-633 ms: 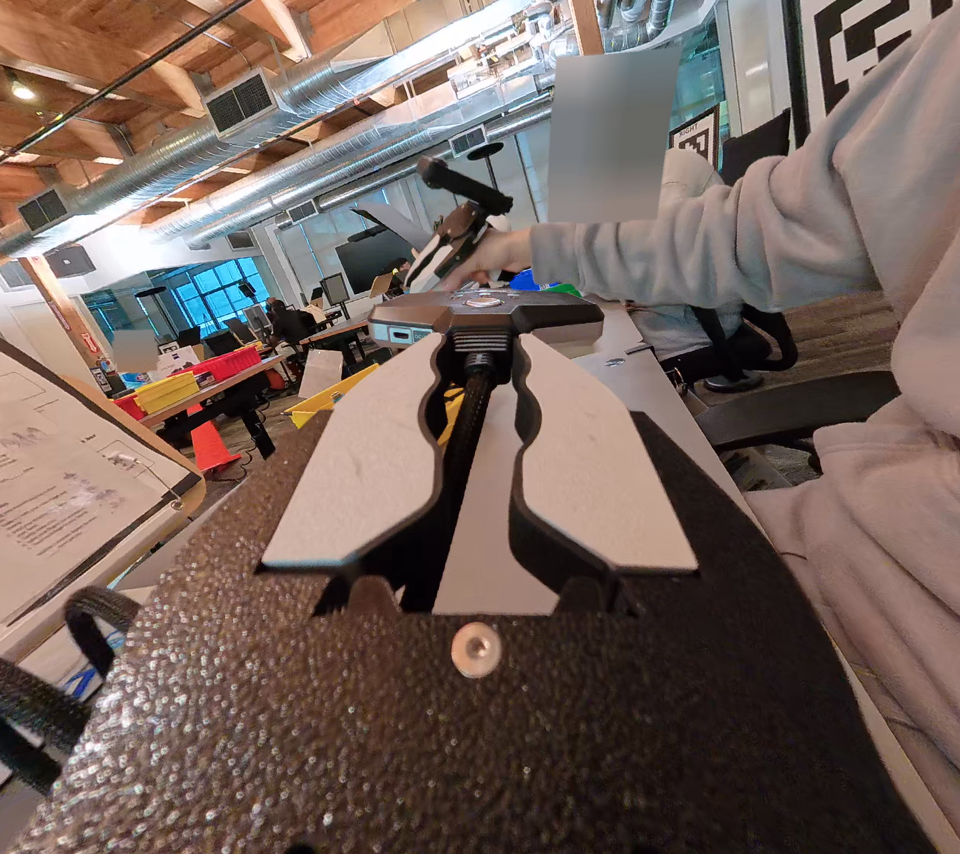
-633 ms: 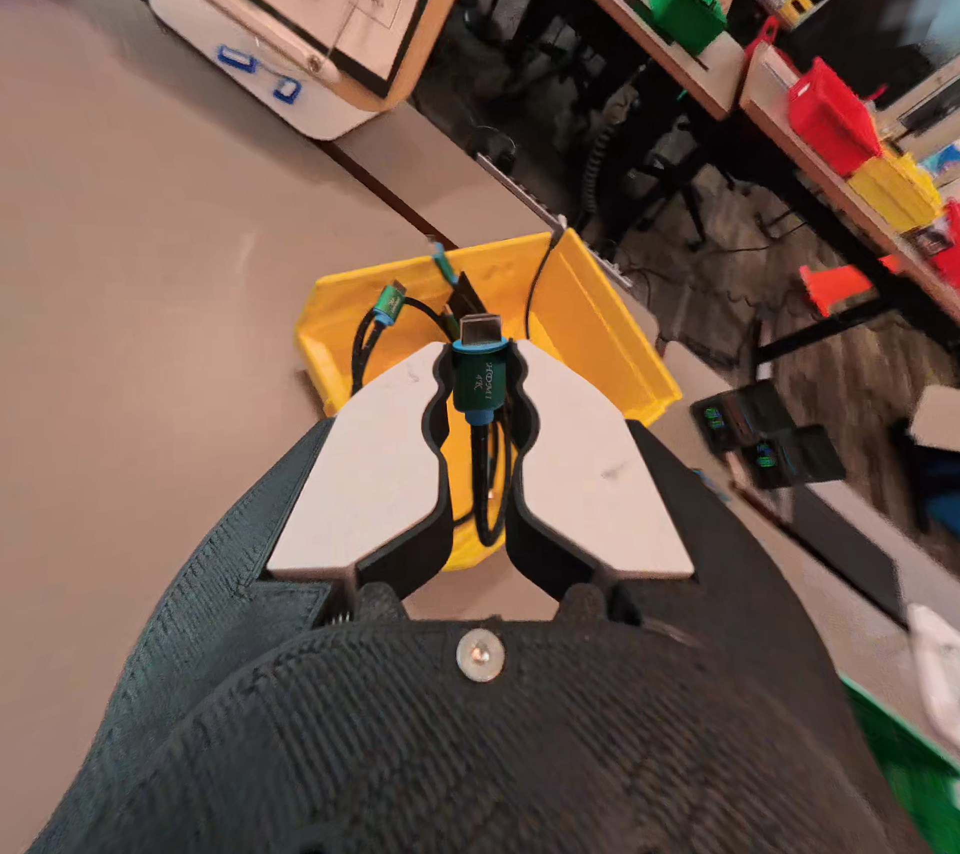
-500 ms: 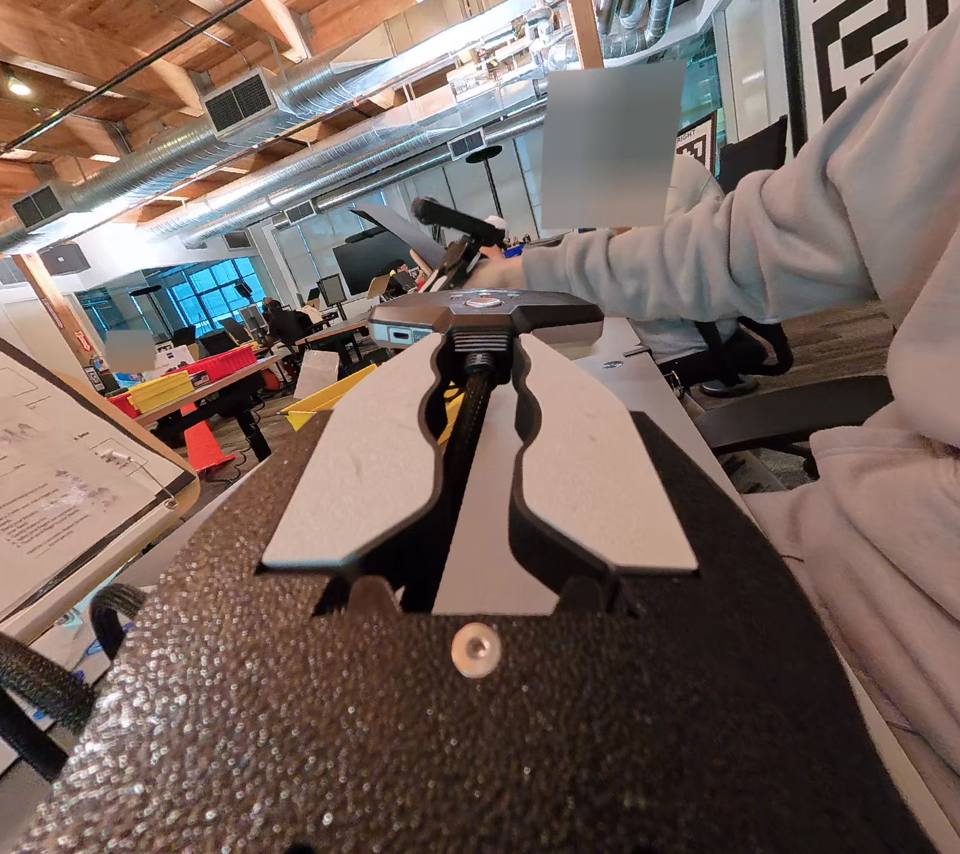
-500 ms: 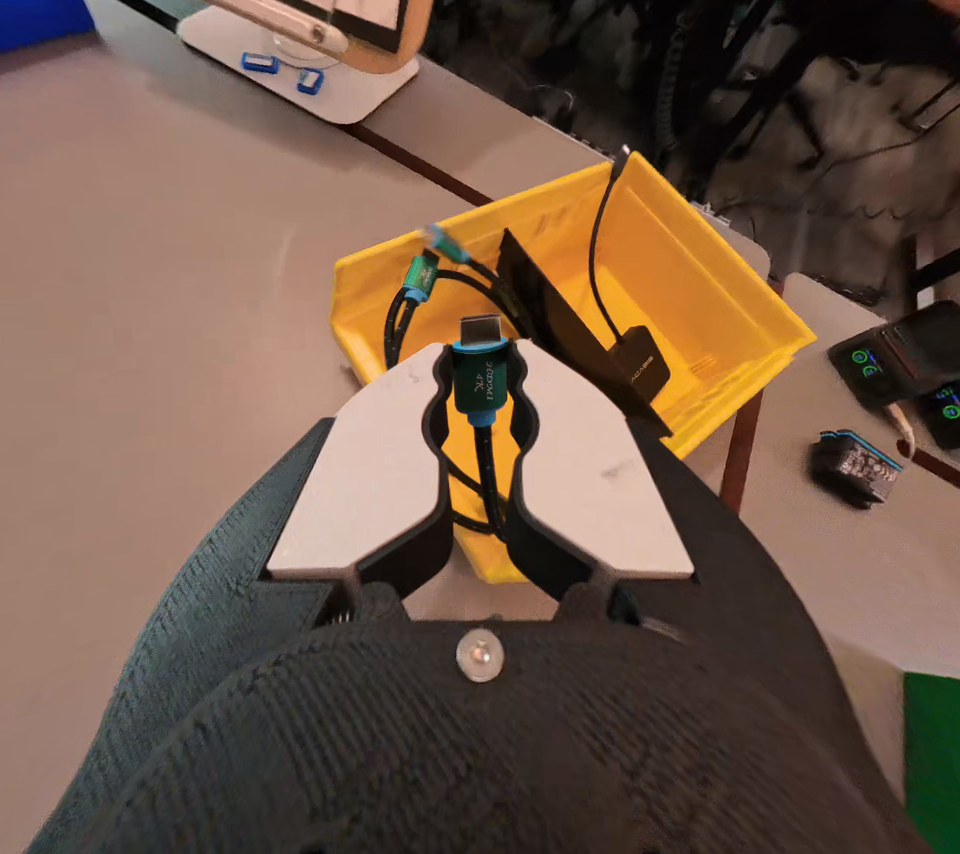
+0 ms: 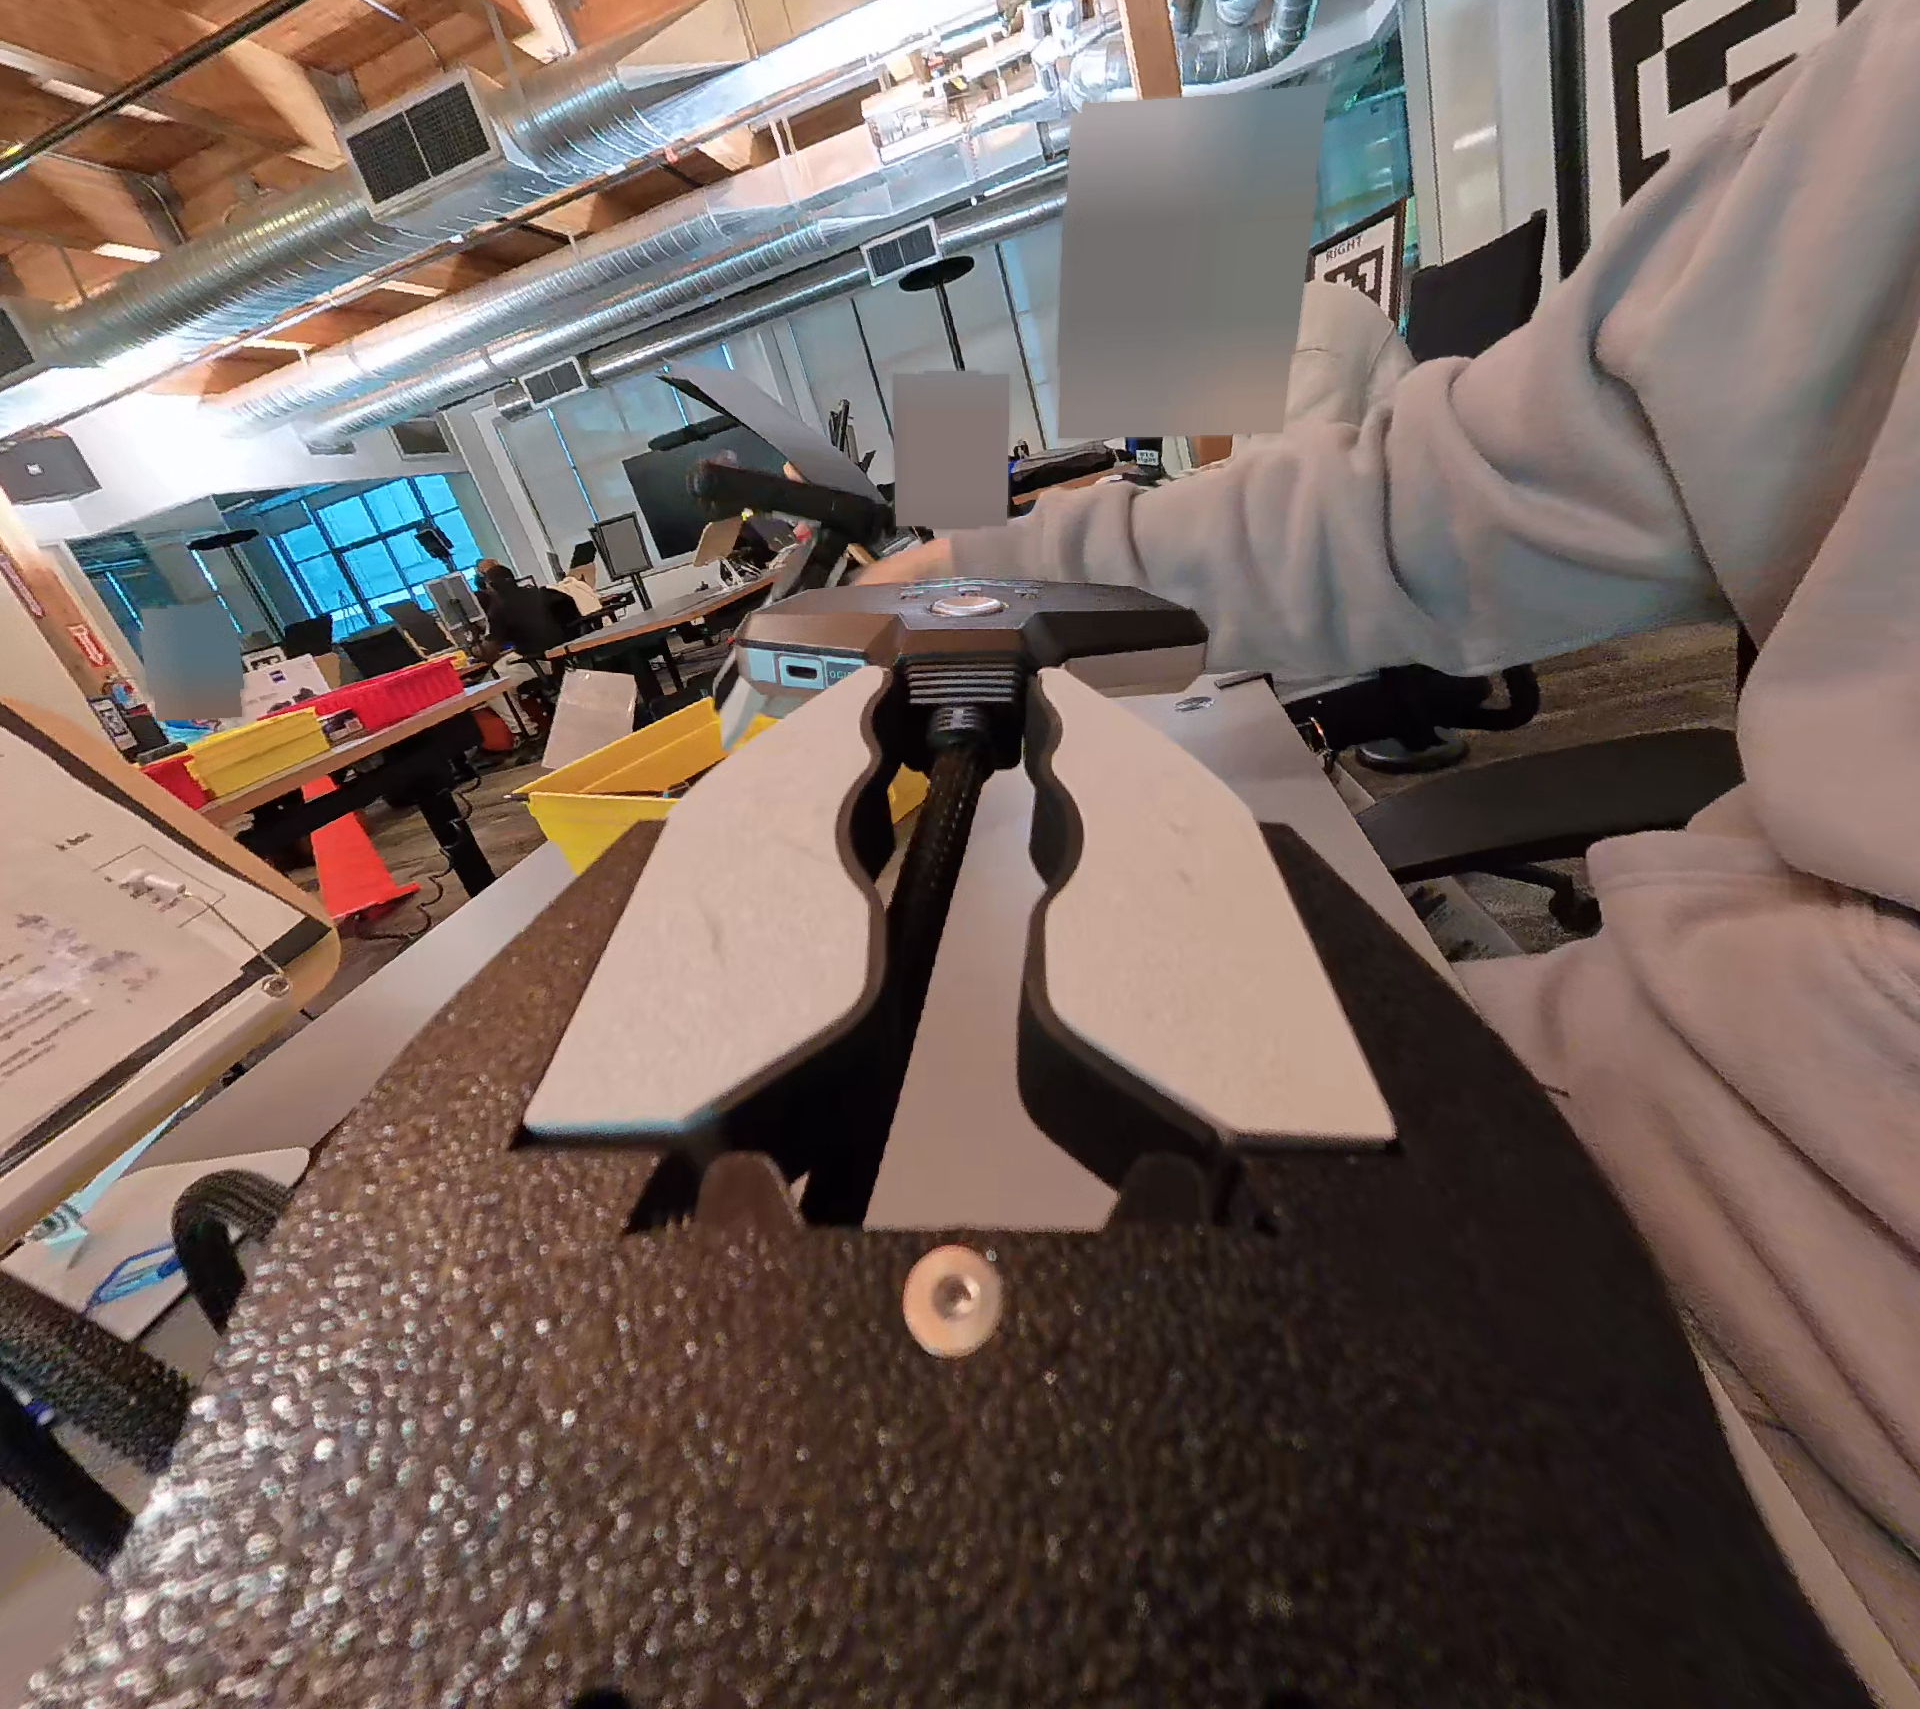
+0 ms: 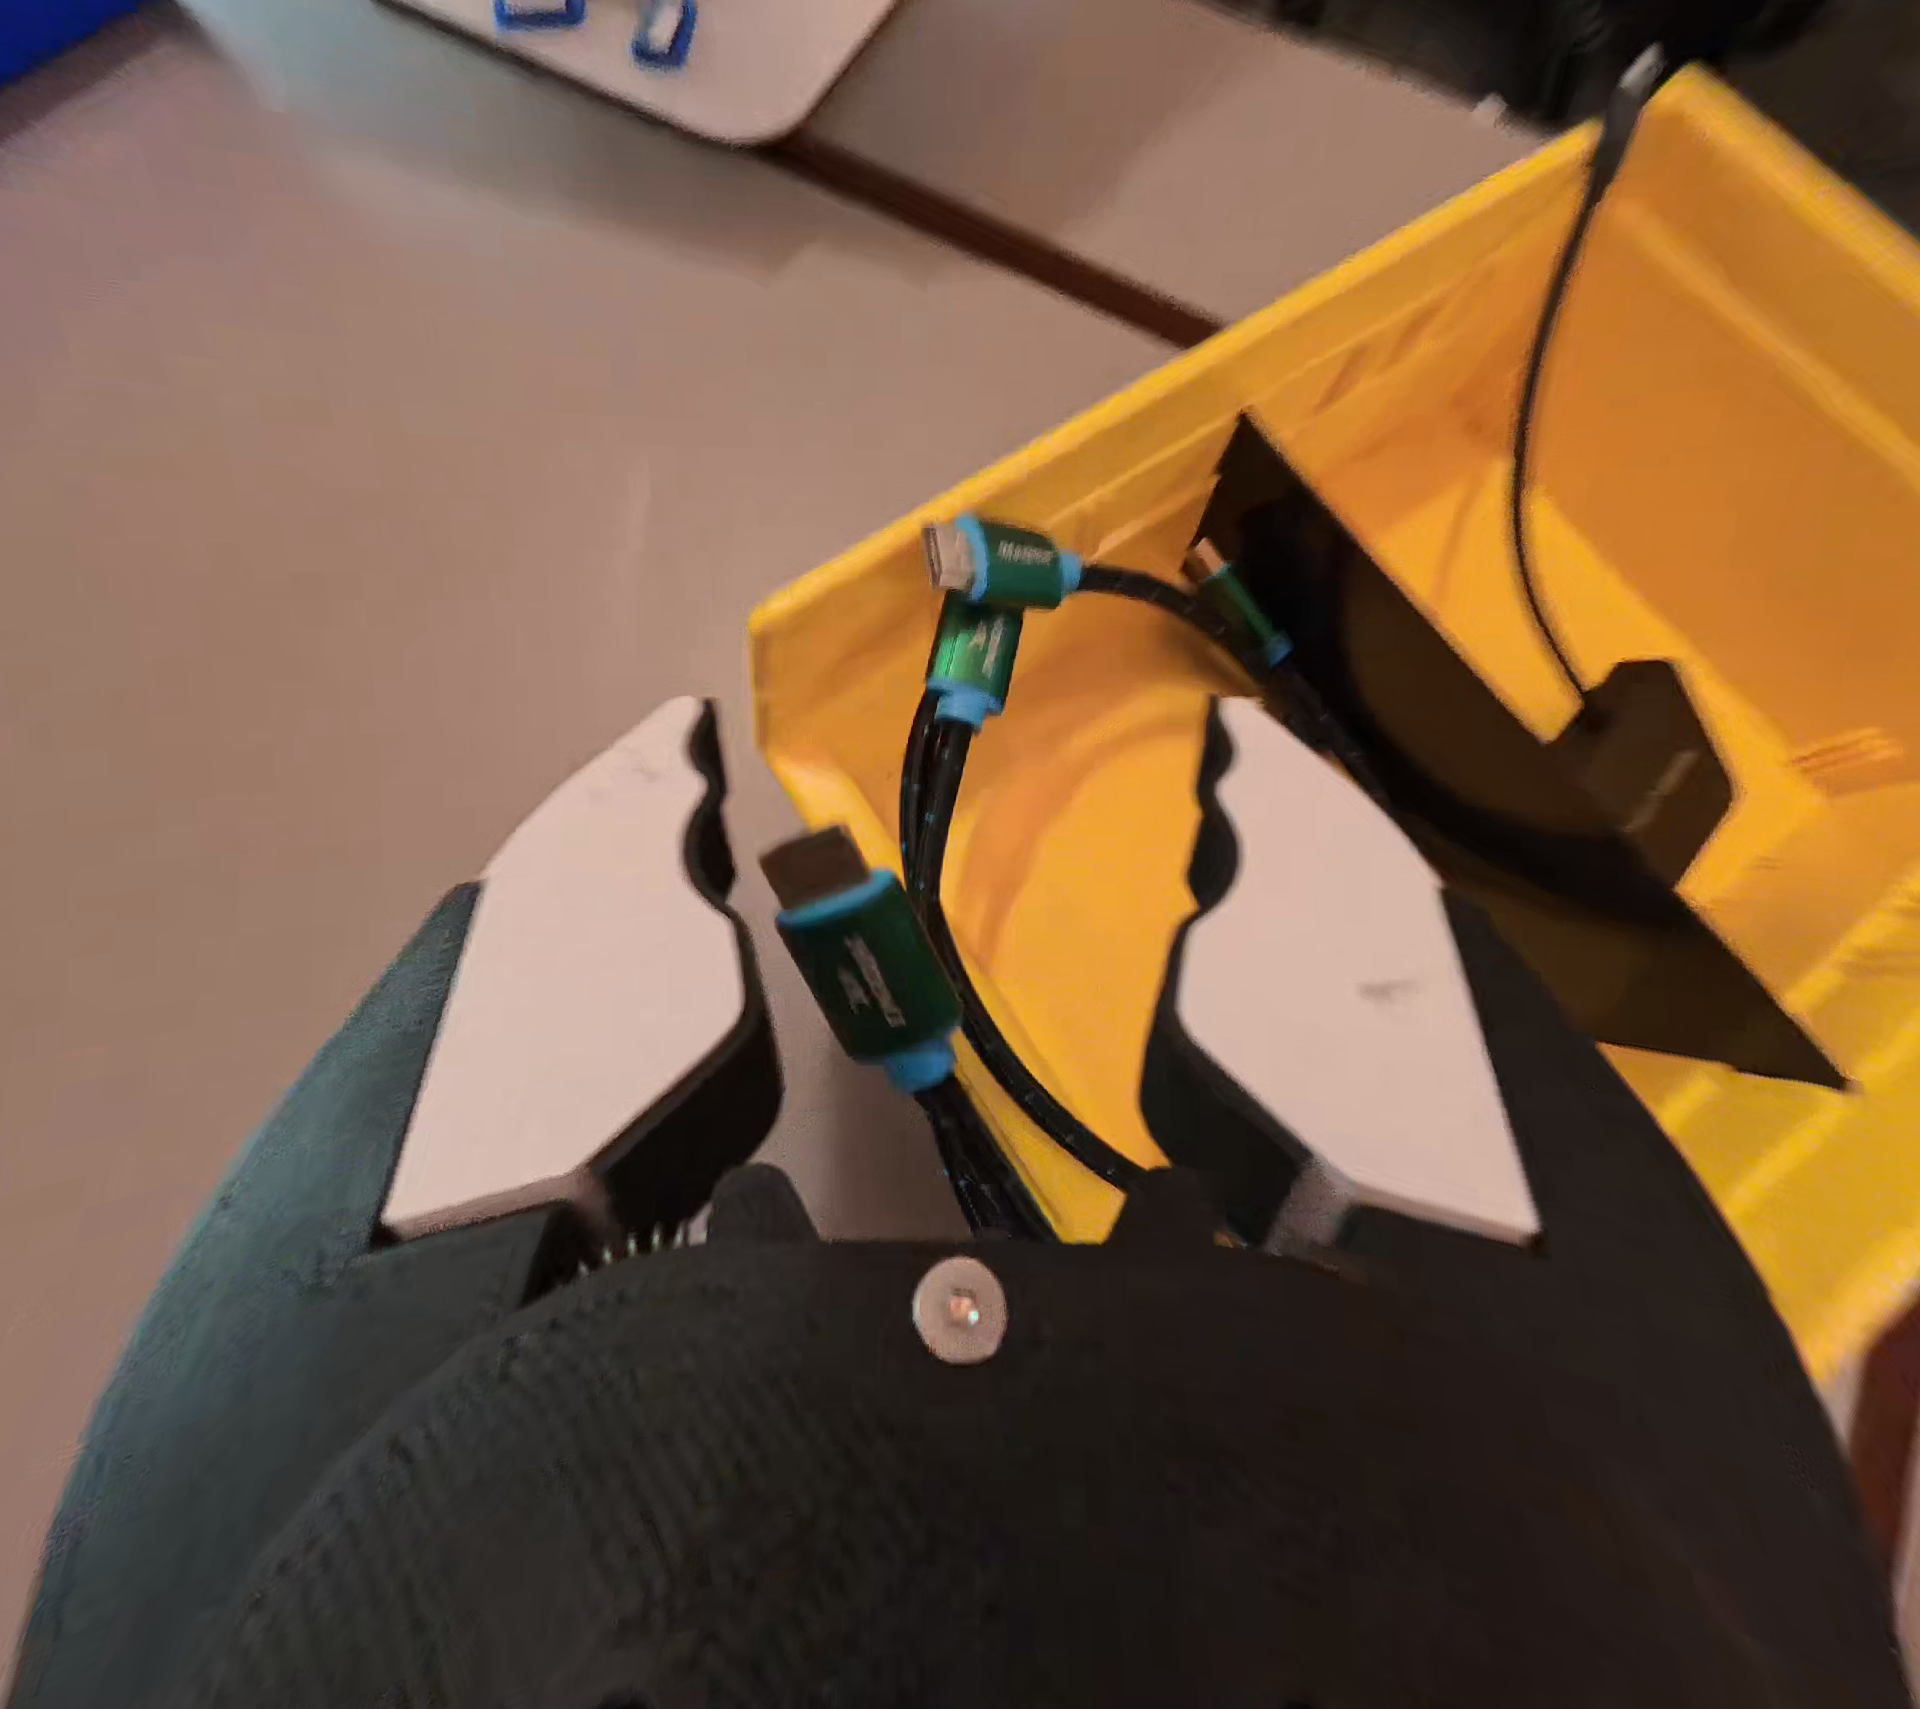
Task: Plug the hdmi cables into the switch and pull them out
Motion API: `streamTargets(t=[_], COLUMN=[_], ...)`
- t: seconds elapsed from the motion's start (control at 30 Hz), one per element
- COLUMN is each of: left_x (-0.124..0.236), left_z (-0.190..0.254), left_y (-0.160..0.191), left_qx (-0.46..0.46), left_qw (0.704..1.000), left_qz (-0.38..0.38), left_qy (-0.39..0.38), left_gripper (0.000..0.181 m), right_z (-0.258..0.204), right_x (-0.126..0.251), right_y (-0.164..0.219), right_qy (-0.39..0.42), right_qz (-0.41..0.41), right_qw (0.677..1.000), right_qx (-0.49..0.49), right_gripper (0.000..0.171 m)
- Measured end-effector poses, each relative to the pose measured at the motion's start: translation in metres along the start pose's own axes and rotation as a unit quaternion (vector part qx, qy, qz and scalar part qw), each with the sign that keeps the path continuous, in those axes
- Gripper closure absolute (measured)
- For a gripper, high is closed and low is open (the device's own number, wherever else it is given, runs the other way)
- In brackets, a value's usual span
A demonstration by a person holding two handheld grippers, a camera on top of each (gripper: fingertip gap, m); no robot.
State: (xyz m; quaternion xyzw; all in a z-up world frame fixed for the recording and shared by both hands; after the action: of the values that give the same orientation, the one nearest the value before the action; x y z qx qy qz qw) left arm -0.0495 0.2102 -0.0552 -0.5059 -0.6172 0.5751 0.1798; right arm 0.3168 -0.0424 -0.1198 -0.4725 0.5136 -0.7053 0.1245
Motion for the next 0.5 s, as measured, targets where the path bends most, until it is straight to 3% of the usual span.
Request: streamTargets(t=[0.03,0.13,0.2,0.27,0.33,0.5], left_x=[0.0,-0.003,-0.008,-0.014,-0.021,-0.035], left_z=[0.001,0.001,0.004,0.008,0.014,0.028], left_y=[0.0,0.0,0.003,0.006,0.009,0.011], left_qx=[-0.002,-0.001,-0.005,-0.019,-0.038,-0.105], left_qw=[1.0,1.0,1.0,1.0,0.998,0.992], left_qz=[0.0,0.003,0.0,-0.008,-0.021,-0.045], left_qy=[0.002,0.007,0.015,0.022,0.035,0.056], left_gripper=[0.159,0.16,0.16,0.16,0.16,0.159], right_z=[-0.002,-0.046,-0.107,-0.179,-0.241,-0.326], right_x=[0.01,0.049,0.071,0.09,0.106,0.116], right_y=[-0.012,-0.052,-0.066,-0.06,-0.044,-0.01], right_qy=[0.012,-0.035,-0.161,-0.336,-0.477,-0.593], right_qz=[0.026,0.12,0.154,0.11,0.06,0.008], right_qw=[1.0,0.992,0.973,0.926,0.852,0.747], right_qx=[0.006,-0.004,-0.053,-0.136,-0.208,-0.301], right_gripper=[0.071,0.063,0.066,0.069,0.076,0.093])
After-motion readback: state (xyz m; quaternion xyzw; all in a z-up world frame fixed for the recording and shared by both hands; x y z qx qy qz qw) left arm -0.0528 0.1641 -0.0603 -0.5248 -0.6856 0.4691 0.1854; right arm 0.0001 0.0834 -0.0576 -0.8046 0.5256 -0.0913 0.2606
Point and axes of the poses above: each gripper's, where its closed fingertips meet, x back along the fingers, y out of its underside, z = x × y across the jaws, the point moved 4 cm from there along x, back along the fingers, and after that the axes turned 8 degrees about z, right-handed, at the moved point
